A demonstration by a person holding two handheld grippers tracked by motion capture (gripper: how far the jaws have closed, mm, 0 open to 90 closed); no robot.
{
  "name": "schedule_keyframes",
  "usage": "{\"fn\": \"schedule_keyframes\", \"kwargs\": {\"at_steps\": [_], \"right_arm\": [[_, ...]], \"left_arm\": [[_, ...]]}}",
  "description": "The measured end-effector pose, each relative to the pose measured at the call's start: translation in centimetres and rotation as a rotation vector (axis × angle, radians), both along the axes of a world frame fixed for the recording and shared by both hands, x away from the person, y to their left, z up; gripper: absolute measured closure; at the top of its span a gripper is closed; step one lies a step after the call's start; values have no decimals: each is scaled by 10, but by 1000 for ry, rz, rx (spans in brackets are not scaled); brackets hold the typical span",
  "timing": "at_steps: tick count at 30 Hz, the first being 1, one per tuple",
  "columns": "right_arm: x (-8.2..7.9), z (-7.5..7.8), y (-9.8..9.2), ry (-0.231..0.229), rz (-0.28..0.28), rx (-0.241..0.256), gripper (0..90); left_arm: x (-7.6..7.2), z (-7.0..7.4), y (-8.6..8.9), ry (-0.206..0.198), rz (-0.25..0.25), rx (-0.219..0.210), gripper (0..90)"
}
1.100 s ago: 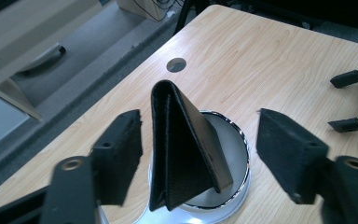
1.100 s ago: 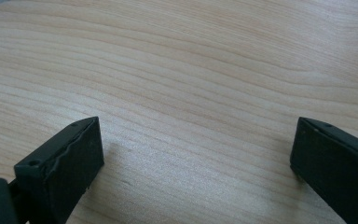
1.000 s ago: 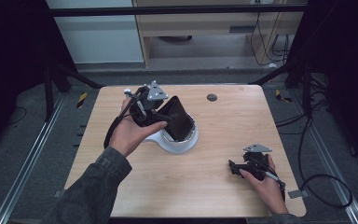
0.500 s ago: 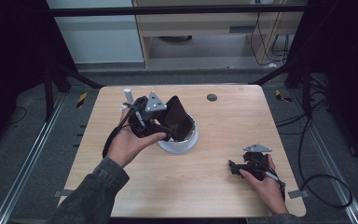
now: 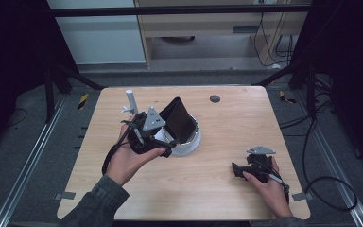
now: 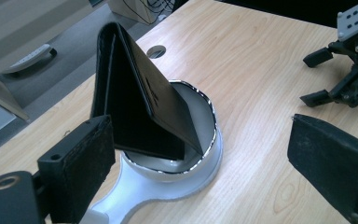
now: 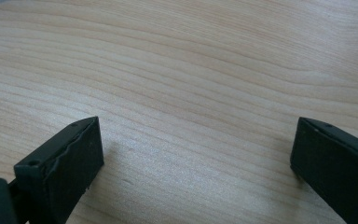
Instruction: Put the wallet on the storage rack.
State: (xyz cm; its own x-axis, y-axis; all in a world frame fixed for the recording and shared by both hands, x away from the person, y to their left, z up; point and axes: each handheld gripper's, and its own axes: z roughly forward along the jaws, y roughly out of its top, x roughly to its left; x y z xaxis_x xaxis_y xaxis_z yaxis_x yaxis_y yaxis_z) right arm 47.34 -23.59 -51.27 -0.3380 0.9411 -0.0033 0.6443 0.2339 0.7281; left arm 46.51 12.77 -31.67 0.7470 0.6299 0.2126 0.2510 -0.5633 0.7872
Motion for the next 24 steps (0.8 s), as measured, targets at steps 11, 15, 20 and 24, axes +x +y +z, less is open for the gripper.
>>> {"fn": "schedule_keyframes", "kwargs": {"at_steps": [11,15,20,24], "right_arm": [[0,0,0,0,3,0,27],[-1,0,0,4,3,5,27],[-1,0,0,4,5,6,27],[-1,0,0,4,7,7,27]], "left_arm": [[-21,-38,16,35,-7,-8,54],[-25,-54,21,64,-9,-12,53],[-28,-78,25,99,4,-1,56],[-29,-102,25,126,11,46,60]]}}
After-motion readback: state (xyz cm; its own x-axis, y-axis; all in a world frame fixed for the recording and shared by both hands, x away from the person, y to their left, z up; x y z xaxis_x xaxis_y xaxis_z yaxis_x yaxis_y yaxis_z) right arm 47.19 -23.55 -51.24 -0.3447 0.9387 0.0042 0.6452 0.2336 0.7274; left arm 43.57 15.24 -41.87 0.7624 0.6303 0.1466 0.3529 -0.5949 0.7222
